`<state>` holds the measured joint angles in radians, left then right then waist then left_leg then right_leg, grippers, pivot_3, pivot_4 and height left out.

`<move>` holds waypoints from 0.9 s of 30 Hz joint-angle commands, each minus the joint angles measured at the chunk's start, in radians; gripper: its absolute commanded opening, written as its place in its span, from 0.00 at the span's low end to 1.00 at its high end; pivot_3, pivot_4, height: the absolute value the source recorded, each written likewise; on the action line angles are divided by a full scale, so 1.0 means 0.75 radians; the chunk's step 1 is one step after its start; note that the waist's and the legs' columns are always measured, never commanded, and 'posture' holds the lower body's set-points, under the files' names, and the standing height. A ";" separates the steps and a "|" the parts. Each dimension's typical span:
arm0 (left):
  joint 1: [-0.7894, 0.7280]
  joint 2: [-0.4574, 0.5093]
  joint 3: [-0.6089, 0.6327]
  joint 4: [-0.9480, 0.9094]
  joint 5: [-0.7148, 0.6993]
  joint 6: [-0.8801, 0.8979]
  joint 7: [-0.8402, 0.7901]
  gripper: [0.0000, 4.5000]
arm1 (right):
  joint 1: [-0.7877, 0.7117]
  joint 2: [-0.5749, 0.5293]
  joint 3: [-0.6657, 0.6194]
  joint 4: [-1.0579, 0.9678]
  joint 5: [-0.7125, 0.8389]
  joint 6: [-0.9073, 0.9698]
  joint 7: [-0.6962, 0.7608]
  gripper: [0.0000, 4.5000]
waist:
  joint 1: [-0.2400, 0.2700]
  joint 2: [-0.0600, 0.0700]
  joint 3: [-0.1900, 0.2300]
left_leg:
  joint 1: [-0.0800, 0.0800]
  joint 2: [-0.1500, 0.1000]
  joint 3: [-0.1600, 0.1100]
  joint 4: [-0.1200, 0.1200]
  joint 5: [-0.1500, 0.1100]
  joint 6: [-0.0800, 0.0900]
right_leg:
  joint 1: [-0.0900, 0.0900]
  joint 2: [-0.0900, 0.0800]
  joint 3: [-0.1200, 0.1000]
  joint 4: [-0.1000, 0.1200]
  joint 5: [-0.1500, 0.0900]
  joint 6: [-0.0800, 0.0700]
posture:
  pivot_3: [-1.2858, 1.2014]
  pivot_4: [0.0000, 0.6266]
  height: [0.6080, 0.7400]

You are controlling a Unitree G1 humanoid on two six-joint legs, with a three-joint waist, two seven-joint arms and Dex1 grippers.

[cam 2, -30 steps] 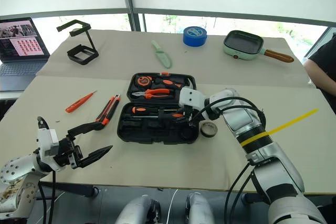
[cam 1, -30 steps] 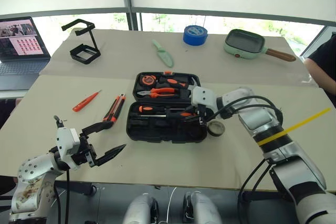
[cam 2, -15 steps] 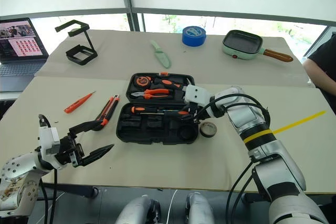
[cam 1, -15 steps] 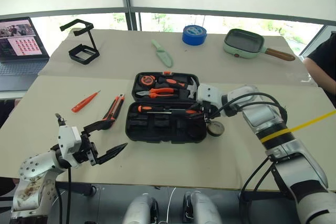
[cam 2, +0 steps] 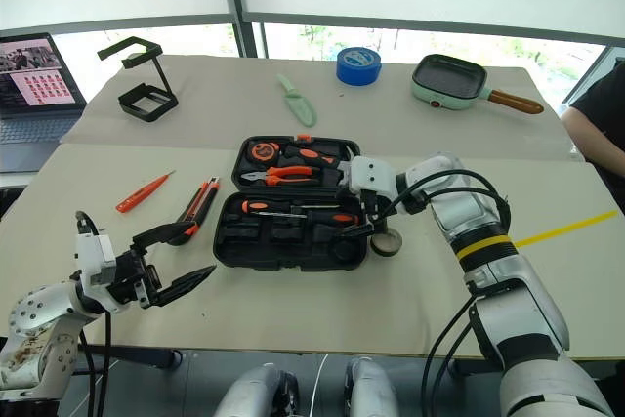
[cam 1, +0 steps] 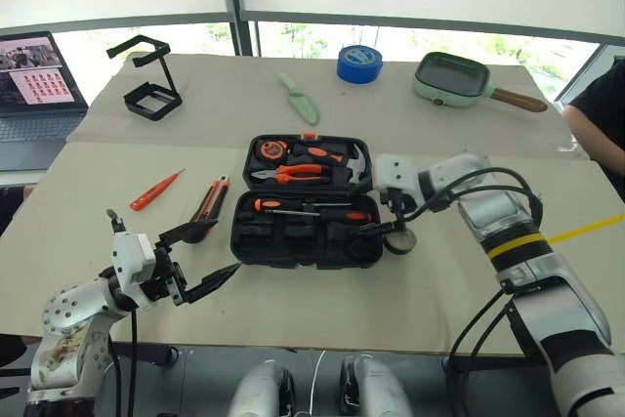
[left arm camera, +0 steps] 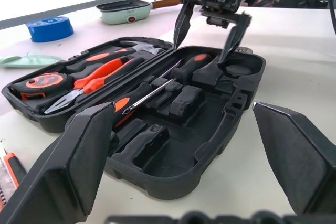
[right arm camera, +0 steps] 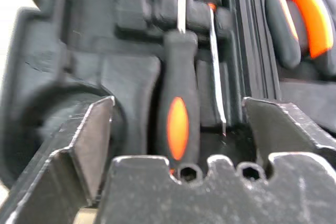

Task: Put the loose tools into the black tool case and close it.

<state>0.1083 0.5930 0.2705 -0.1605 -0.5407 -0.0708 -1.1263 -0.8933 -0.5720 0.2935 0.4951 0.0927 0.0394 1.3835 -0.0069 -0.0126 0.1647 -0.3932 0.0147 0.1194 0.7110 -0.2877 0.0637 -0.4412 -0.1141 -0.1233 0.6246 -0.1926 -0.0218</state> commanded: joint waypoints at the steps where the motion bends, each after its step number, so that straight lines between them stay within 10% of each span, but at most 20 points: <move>1: 0.009 -0.015 0.003 -0.003 0.007 -0.048 0.009 1.00 | -0.035 0.068 -0.144 -0.006 0.199 0.064 0.071 0.86 | -0.004 0.000 0.000 | 0.000 0.000 0.000 0.000 0.000 0.000 | 0.000 0.000 0.000 0.000 0.000 0.000 | 0.52 0.24 1.00; 13: 0.001 -0.037 -0.029 -0.011 0.023 -0.044 0.054 1.00 | 0.045 0.272 -0.069 0.340 -0.046 -0.403 -0.154 0.00 | -0.008 0.001 0.000 | 0.002 0.000 0.000 0.000 0.001 -0.001 | 0.001 0.000 0.001 0.002 0.001 -0.001 | 0.52 0.24 1.00; 27: 0.021 -0.053 0.027 -0.026 -0.022 -0.030 0.107 1.00 | 0.018 0.338 -0.079 0.354 -0.065 -0.184 -0.226 0.00 | -0.020 0.001 0.000 | 0.011 0.003 0.000 -0.001 0.000 -0.016 | 0.005 0.000 0.003 0.004 0.001 -0.002 | 0.52 0.24 1.00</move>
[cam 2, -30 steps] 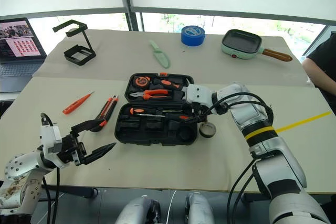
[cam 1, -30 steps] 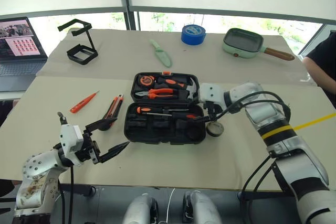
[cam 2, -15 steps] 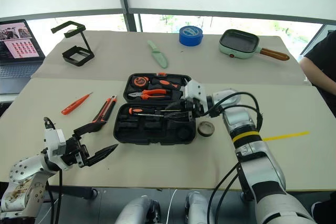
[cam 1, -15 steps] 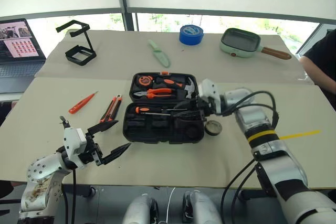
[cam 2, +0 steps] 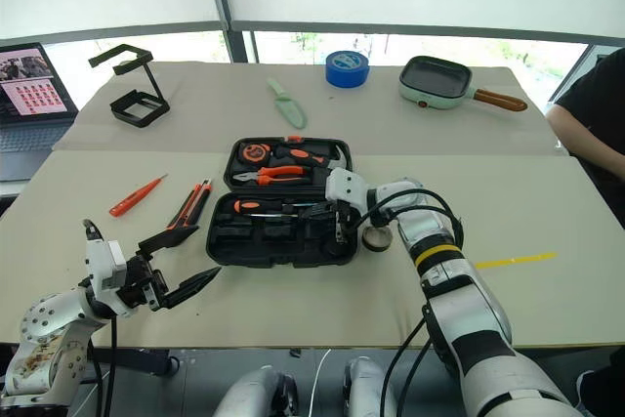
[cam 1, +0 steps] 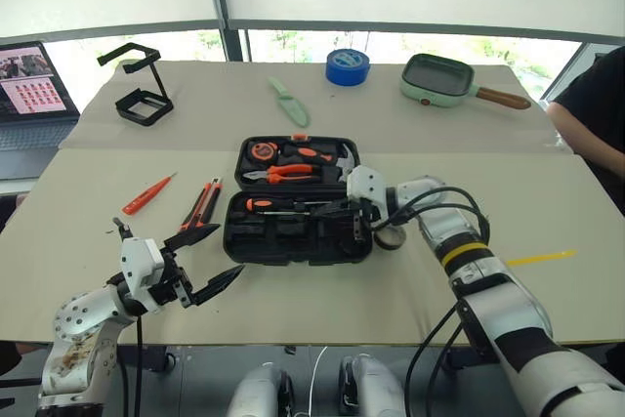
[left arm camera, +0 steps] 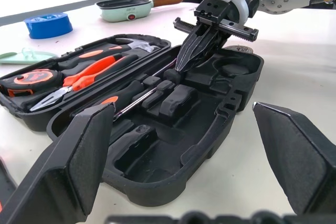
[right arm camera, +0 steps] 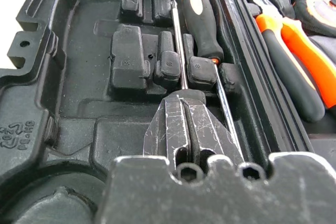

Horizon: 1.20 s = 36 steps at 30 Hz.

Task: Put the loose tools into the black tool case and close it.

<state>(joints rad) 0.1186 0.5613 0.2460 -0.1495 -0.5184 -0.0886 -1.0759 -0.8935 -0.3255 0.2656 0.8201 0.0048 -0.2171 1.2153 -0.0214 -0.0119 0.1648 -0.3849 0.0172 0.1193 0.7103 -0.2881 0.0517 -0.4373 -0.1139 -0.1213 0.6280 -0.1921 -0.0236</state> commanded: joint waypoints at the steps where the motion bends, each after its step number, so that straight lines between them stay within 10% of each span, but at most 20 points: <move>1: 0.009 -0.012 0.072 -0.042 -0.058 -0.001 0.052 1.00 | 0.022 0.011 -0.068 -0.120 0.091 0.185 0.008 0.00 | 0.000 0.000 0.000 | 0.000 0.000 0.000 0.000 0.000 0.000 | -0.001 0.000 0.000 0.000 0.000 -0.001 | 0.52 0.24 1.00; 5: 0.058 0.012 0.187 -0.035 -0.129 0.075 0.126 1.00 | 0.136 -0.062 -0.186 -0.479 0.353 0.379 0.171 0.00 | 0.006 0.000 0.000 | -0.007 0.001 -0.002 0.000 0.001 0.000 | -0.006 0.000 -0.001 0.000 0.002 -0.004 | 0.52 0.24 1.00; 19: 0.350 -0.001 0.713 0.333 -0.059 0.052 0.466 1.00 | 0.942 -0.252 -0.527 -1.181 0.536 0.232 -0.065 0.99 | 0.030 -0.001 0.001 | -0.007 -0.001 -0.001 -0.020 -0.005 0.003 | -0.003 -0.001 -0.004 -0.023 -0.006 0.009 | 0.52 0.24 1.00; 25: 0.268 0.016 0.705 0.324 -0.096 0.121 0.504 1.00 | 1.067 -0.256 -0.536 -1.283 0.611 0.227 -0.087 1.00 | 0.044 -0.004 0.001 | -0.004 -0.001 -0.001 -0.019 -0.009 0.010 | -0.002 -0.001 -0.003 -0.021 -0.005 0.010 | 0.52 0.24 1.00; 36: -0.627 0.380 0.209 0.742 0.114 0.654 0.582 1.00 | 0.967 -0.212 -0.536 -1.510 0.674 0.305 -0.290 1.00 | 0.056 -0.008 0.001 | -0.005 -0.004 0.000 -0.020 0.008 0.007 | -0.002 0.006 -0.004 -0.015 -0.001 0.010 | 0.52 0.24 1.00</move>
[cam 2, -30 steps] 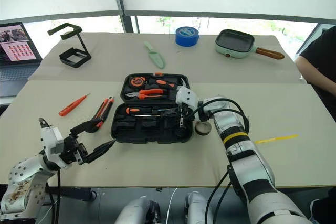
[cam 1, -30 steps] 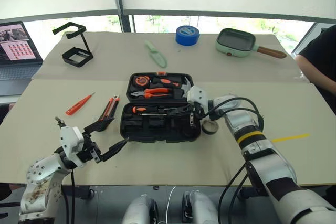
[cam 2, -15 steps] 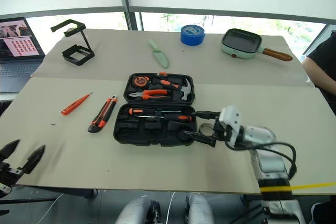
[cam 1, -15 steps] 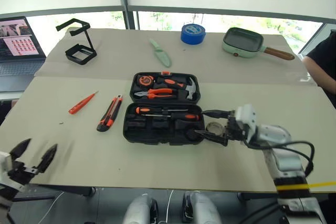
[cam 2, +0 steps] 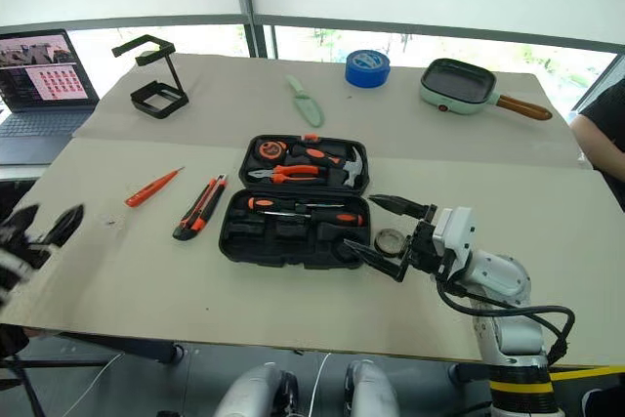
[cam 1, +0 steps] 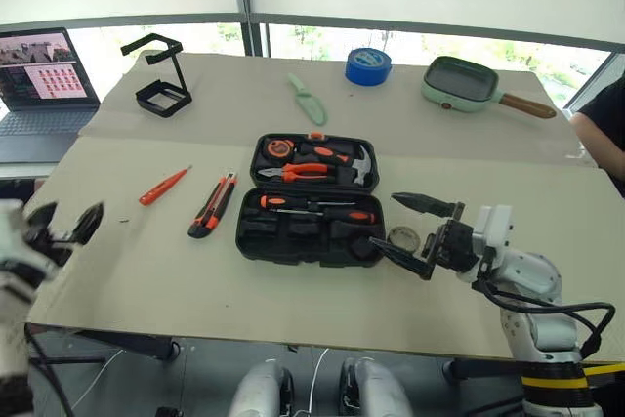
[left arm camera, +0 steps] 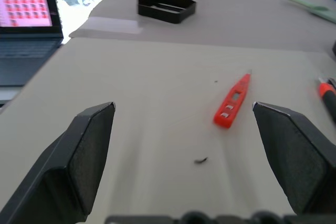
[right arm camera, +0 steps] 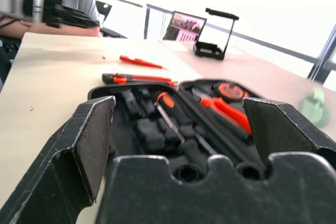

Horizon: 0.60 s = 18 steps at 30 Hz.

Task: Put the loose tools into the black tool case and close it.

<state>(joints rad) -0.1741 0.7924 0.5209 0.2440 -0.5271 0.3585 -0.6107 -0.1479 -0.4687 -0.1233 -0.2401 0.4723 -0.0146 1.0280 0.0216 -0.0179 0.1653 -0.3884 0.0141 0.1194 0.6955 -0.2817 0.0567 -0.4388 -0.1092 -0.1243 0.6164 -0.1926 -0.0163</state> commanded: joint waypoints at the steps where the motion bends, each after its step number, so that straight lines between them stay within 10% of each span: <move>1: -0.309 0.083 -0.200 0.290 0.157 0.060 -0.052 1.00 | -0.026 -0.027 -0.016 -0.106 0.052 0.038 -0.044 1.00 | -0.001 -0.001 0.000 | 0.000 0.000 0.001 0.000 0.000 0.001 | 0.000 0.001 -0.001 0.000 0.001 -0.002 | 0.52 0.24 1.00; 13: -0.967 -0.004 -0.681 1.191 0.632 -0.102 -0.260 1.00 | 0.021 -0.062 0.038 -0.311 0.013 0.054 -0.150 1.00 | -0.027 -0.007 0.000 | -0.002 0.001 0.010 -0.001 0.000 0.002 | -0.002 0.014 -0.001 -0.002 0.003 -0.005 | 0.52 0.24 1.00; 18: -0.971 0.009 -0.676 1.263 0.648 -0.089 -0.334 0.63 | 0.055 -0.076 0.032 -0.354 -0.008 0.044 -0.190 1.00 | -0.037 -0.007 0.000 | 0.005 0.001 0.016 0.000 -0.001 0.002 | -0.001 0.011 0.005 -0.001 -0.002 0.003 | 0.52 0.24 1.00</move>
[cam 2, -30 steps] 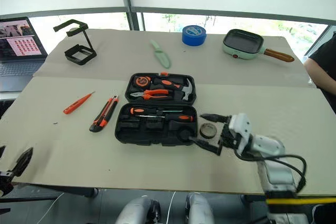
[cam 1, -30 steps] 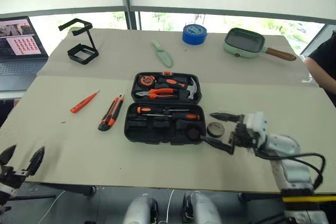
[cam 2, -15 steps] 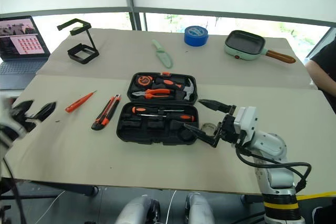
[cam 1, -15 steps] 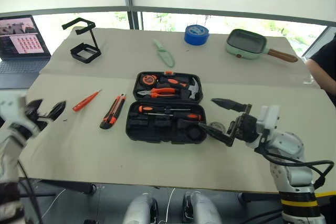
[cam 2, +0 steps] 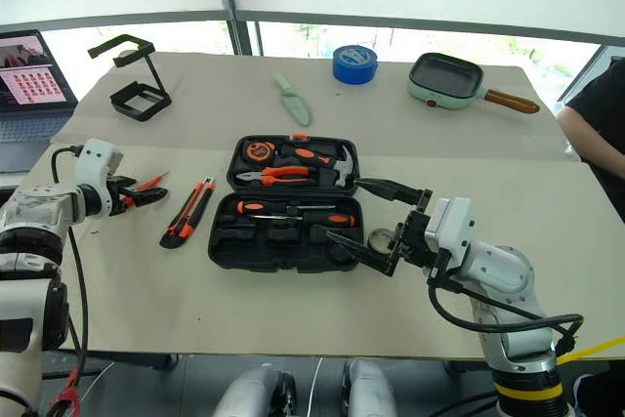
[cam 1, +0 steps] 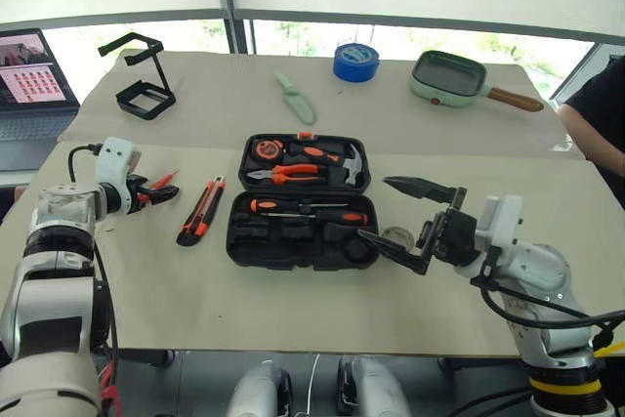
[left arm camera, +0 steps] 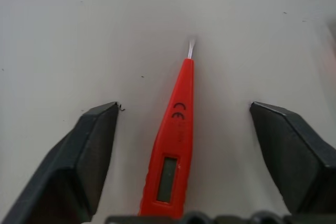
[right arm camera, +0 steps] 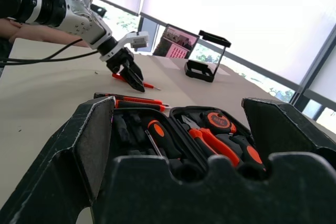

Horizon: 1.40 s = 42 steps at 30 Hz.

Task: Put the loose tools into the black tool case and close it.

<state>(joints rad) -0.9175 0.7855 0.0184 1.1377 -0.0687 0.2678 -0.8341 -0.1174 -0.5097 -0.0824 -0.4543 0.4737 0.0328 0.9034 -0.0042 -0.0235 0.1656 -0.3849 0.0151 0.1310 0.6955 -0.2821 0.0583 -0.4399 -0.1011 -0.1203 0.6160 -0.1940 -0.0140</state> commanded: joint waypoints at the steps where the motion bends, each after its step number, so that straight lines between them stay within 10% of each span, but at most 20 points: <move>1: 0.021 0.016 0.002 0.080 0.033 0.037 -0.040 0.53 | 0.018 -0.024 -0.021 -0.071 -0.011 -0.020 -0.026 1.00 | -0.005 0.000 0.000 | 0.001 0.000 0.000 0.000 -0.001 0.001 | 0.000 -0.002 0.000 0.001 0.000 0.000 | 0.52 0.24 1.00; 8: 0.086 -0.013 0.116 0.078 -0.042 -0.102 -0.041 0.09 | 0.045 -0.033 -0.021 -0.074 -0.016 -0.018 -0.044 1.00 | -0.006 0.000 0.000 | 0.006 0.000 0.003 0.003 -0.001 0.002 | 0.000 -0.016 0.003 0.012 0.000 0.000 | 0.52 0.24 1.00; 14: 0.112 -0.043 0.342 -0.120 -0.288 -0.402 -0.358 0.09 | 0.066 -0.073 -0.045 -0.042 -0.002 -0.027 -0.010 1.00 | 0.007 -0.003 0.001 | 0.001 0.000 0.003 0.005 -0.001 0.003 | -0.004 -0.017 0.001 0.014 0.001 -0.002 | 0.52 0.24 1.00; 24: 0.315 0.010 -0.037 -0.982 -0.262 -0.315 -0.956 0.09 | 0.125 -0.216 -0.147 0.024 0.061 0.004 0.098 1.00 | 0.020 -0.009 0.002 | -0.019 -0.001 0.004 0.024 -0.003 0.008 | -0.017 -0.011 0.001 0.018 0.007 -0.008 | 0.52 0.24 1.00; 42: 0.079 -0.241 -0.384 -0.853 0.062 -0.399 -0.783 0.09 | 0.155 -0.182 -0.120 -0.038 0.054 0.035 0.022 1.00 | 0.024 -0.009 0.002 | -0.021 -0.001 0.005 0.028 -0.005 0.015 | -0.018 -0.009 0.003 0.018 0.003 0.003 | 0.52 0.24 1.00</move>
<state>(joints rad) -0.8255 0.6076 -0.2671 0.4938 -0.0341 -0.0103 -1.4337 0.0035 -0.6503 -0.1640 -0.4466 0.4944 0.0549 0.9334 0.0136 -0.0302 0.1673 -0.4010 0.0143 0.1348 0.7171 -0.2861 0.0699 -0.4533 -0.1077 -0.1178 0.6294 -0.1917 -0.0117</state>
